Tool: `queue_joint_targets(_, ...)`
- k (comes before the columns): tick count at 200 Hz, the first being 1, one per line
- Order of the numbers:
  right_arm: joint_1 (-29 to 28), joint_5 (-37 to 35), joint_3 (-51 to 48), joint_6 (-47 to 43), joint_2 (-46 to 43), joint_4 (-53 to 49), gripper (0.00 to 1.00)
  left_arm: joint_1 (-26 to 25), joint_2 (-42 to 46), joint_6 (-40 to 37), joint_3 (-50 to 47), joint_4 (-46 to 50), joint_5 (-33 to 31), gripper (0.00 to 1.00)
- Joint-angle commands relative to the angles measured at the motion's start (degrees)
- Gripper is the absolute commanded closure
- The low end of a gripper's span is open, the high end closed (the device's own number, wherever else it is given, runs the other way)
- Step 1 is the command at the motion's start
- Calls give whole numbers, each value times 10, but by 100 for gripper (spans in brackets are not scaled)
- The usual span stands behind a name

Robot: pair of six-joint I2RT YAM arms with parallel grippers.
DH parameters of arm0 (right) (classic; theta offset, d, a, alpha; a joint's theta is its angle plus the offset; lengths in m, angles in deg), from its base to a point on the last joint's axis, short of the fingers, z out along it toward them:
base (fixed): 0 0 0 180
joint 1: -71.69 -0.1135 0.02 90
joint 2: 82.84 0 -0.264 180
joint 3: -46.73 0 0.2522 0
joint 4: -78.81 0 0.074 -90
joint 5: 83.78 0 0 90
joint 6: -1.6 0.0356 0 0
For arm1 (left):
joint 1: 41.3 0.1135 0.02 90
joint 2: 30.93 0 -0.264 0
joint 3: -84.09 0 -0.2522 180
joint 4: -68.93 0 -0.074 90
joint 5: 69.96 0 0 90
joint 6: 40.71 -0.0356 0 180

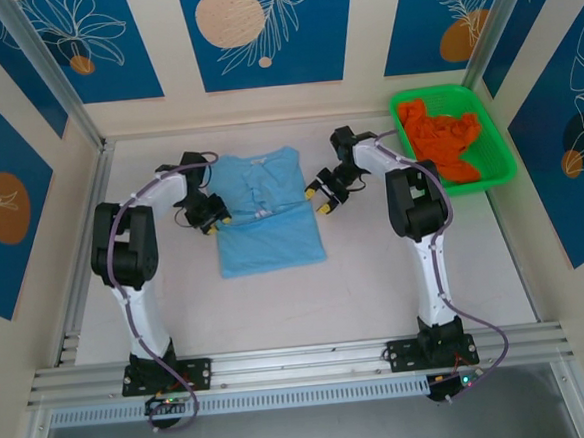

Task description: Fold and stack the t-shirts

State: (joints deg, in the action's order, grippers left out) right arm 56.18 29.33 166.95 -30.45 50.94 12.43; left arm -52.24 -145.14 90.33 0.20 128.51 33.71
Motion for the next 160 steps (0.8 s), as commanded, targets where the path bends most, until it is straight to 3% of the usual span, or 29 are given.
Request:
queue_joint_targets(1, 6, 3, 30, 11, -9, -44, 49, 14, 24, 23, 13, 21, -49, 51)
queue_joint_targets(18, 5, -13, 1, 2, -48, -19, 50, 15, 44, 15, 37, 25, -68, 41)
queue_joint_targets(58, -12, -18, -160, -37, -178, 141, 55, -5, 111, -15, 25, -9, -53, 40)
queue_joint_targets(75, -19, 14, -198, -60, -197, 182, 65, -24, 141, -37, -14, -53, -7, 54)
queue_joint_targets(92, -36, 26, -196, -88, -187, 162, 78, -41, 145, -50, -53, -91, 70, 75)
queue_joint_targets(105, -51, 28, -188, -97, -173, 147, 84, -56, 128, -61, -64, -96, 119, 84)
queue_joint_targets(160, -84, 12, -75, -82, -65, 73, 88, -104, 71, -129, -85, -93, 161, 89)
